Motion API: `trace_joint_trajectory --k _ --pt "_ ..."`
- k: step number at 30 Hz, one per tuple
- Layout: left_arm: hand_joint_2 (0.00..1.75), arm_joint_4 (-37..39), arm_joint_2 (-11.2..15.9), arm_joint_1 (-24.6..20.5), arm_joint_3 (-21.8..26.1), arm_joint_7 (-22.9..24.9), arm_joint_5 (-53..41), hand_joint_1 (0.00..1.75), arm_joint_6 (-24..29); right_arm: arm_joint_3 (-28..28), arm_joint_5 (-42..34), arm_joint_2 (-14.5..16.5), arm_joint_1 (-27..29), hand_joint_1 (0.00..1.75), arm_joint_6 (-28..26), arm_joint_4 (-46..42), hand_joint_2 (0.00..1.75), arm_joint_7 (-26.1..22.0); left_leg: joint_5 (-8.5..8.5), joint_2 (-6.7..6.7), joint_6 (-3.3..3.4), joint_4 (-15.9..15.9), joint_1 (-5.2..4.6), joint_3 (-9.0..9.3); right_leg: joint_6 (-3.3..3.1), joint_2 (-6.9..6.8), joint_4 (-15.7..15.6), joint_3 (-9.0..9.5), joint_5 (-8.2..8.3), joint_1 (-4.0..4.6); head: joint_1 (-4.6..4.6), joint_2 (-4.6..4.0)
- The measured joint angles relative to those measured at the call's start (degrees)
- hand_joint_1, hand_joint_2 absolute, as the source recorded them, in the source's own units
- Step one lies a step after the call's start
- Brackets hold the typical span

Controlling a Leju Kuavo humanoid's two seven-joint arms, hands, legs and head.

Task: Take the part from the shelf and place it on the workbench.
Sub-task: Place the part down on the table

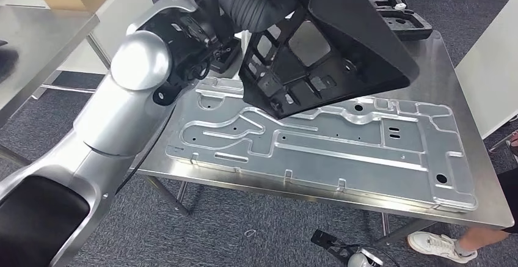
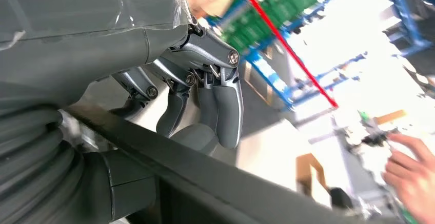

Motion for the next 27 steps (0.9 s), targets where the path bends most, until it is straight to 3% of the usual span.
trace_joint_trajectory --k 1,2,3,5,7,9,12,14,16,17,18,19,20,22,23,27 --pt "1.75 0.81 -0.05 -0.08 -0.18 0.36 -0.45 1.75 0.46 0.01 0.09 0.00 -0.04 0.00 0.00 0.00 0.00 0.02 -0.90 0.00 -0.01 3.26 0.02 -1.79 -0.06 0.02 0.00 0.04 -0.05 0.04 -0.02 0.00" --pt "1.75 1.56 -0.08 -0.12 -0.38 0.76 -0.85 1.75 0.92 0.01 0.15 0.04 -0.05 0.00 0.00 0.00 0.00 0.04 -0.76 0.00 0.13 4.54 -0.01 -2.73 -0.12 0.08 0.01 0.10 -0.10 0.12 -0.02 0.00" --pt "1.75 2.18 -0.12 -0.19 -0.59 1.13 -1.31 1.75 1.40 0.02 0.16 0.11 -0.07 0.00 0.00 0.00 0.00 0.04 0.48 -0.01 0.45 3.34 -0.11 -2.50 -0.16 0.16 0.01 0.20 -0.15 0.25 -0.02 0.00" --pt "1.75 3.05 -0.29 -0.67 -1.16 1.93 -2.84 1.75 2.88 0.02 0.22 0.45 -0.19 0.00 0.00 0.00 0.00 0.04 4.96 -0.03 1.75 -4.74 -0.56 0.70 -0.19 0.35 -0.03 0.42 -0.25 0.46 -0.02 0.00" --pt "1.75 3.84 -0.64 -1.38 -1.94 2.48 -5.31 1.75 5.12 0.02 0.28 0.93 -0.47 0.00 0.02 0.00 0.00 0.04 7.79 0.11 2.99 -11.84 -1.17 3.97 -0.08 0.43 -0.09 0.45 -0.35 0.63 -0.01 0.00" --pt "1.75 4.75 -0.93 -1.72 -3.21 3.35 -9.57 1.75 8.28 0.03 0.45 1.35 -0.66 0.00 0.03 0.00 0.00 0.17 8.06 0.24 3.40 -13.66 -1.59 4.86 0.31 0.31 -0.26 0.45 -0.32 0.60 -0.01 0.00" --pt "1.75 5.99 -1.41 -1.77 -6.87 5.91 -21.06 1.75 13.29 0.10 0.85 1.95 -0.91 0.00 -0.03 0.00 0.00 0.44 8.65 0.18 3.54 -15.07 -1.14 5.58 1.17 0.03 0.37 0.32 -1.07 0.65 0.01 0.00" --pt "1.75 6.84 -1.92 -1.52 -10.21 7.92 -29.17 1.75 15.07 0.20 0.90 2.27 -1.12 0.00 0.04 0.00 0.00 0.47 8.99 0.16 3.62 -15.78 -0.79 6.09 1.57 -0.13 5.47 -1.98 -3.86 0.59 0.12 0.00" --pt "1.75 7.84 -2.20 -0.53 -13.99 9.71 -35.34 1.75 16.13 0.40 0.90 2.60 -1.27 0.00 0.15 0.00 0.00 0.46 8.98 0.13 3.68 -15.79 -0.74 6.15 1.97 -0.15 13.20 -5.85 -6.94 0.51 0.22 0.00" --pt "1.75 8.35 -2.21 0.07 -15.86 10.49 -37.76 1.75 16.73 0.50 0.90 2.73 -1.30 0.00 0.19 0.00 0.00 0.45 8.95 0.08 3.65 -15.75 -0.74 6.16 2.16 -0.16 15.44 -7.11 -7.36 0.44 0.22 0.00" --pt "1.75 8.85 -2.21 0.52 -17.66 11.22 -40.10 1.75 17.45 0.58 0.90 2.84 -1.30 0.00 0.21 0.00 0.00 0.44 8.89 0.02 3.57 -15.67 -0.70 6.16 2.33 -0.19 15.34 -7.24 -6.63 0.36 0.23 0.00" --pt "1.75 9.29 -2.17 0.76 -19.30 11.86 -42.52 1.75 18.23 0.64 0.92 2.90 -1.29 0.00 0.24 0.00 0.00 0.44 8.77 -0.04 3.42 -15.52 -0.63 6.18 2.46 -0.22 12.82 -6.11 -4.92 0.24 0.23 0.00" --pt "1.75 9.69 -2.12 0.79 -20.81 12.32 -45.12 1.75 18.88 0.71 0.95 2.93 -1.26 0.00 0.27 0.00 0.00 0.44 8.55 -0.10 3.17 -15.25 -0.57 6.18 2.61 -0.30 8.64 -4.07 -2.79 0.09 0.23 0.00" --pt "1.75 10.41 -1.89 0.57 -23.56 12.66 -49.79 1.75 19.56 0.86 1.10 3.18 -1.13 0.00 0.36 0.00 0.00 0.37 7.99 -0.17 2.48 -14.55 -0.73 6.01 2.46 -0.30 1.66 -0.49 -0.34 0.01 0.23 0.00" --pt "1.75 10.73 -1.74 0.40 -24.82 12.60 -51.50 1.75 19.57 0.91 1.21 3.31 -1.00 0.00 0.41 0.00 0.00 0.32 7.79 -0.19 2.22 -14.30 -0.87 5.91 2.15 -0.26 0.13 0.30 -0.10 0.03 0.21 0.00" --pt "1.75 11.86 -1.37 -0.29 -29.30 11.09 -57.27 1.75 18.94 1.02 1.54 3.69 -0.42 0.00 0.89 0.00 0.00 0.21 6.80 -0.13 1.52 -13.11 -0.78 5.48 0.54 -0.07 -0.12 0.51 -0.25 0.12 0.13 0.00"
